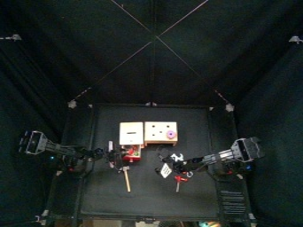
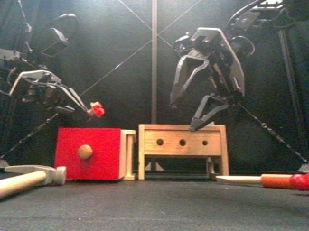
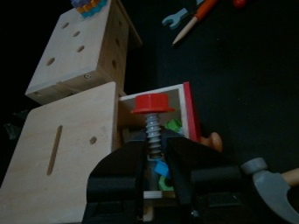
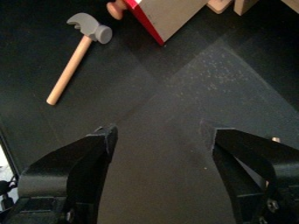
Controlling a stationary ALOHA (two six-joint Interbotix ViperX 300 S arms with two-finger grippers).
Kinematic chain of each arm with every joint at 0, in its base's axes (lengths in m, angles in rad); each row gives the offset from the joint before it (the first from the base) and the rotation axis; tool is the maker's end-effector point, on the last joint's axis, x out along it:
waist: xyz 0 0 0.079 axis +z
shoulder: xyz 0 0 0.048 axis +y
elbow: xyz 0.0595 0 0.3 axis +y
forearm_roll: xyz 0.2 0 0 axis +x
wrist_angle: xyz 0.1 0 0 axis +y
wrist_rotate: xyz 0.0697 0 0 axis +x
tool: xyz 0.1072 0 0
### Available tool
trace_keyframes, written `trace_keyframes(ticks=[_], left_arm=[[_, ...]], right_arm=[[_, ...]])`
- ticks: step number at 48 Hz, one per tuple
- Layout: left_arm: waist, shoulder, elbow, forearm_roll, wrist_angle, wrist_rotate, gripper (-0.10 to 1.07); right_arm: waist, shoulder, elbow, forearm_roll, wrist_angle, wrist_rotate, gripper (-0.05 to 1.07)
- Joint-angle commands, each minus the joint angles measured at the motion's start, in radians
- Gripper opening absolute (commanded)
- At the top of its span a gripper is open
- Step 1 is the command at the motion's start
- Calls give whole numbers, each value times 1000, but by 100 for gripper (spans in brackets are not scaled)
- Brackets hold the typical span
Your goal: Drop red screw into drawer
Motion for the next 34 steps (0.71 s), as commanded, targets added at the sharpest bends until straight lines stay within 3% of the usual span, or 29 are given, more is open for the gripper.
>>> trace_keyframes(ticks=[1, 18, 34], left_arm=[[3, 6, -26, 3, -3, 0, 59], [3, 49, -43, 14, -3, -2, 80], [3, 52, -54, 17, -25, 2, 81]], right_arm=[[0, -21, -9, -2, -3, 0, 104], [0, -21, -11, -2, -3, 0, 104], [3, -20, -8, 14, 15, 0, 104]])
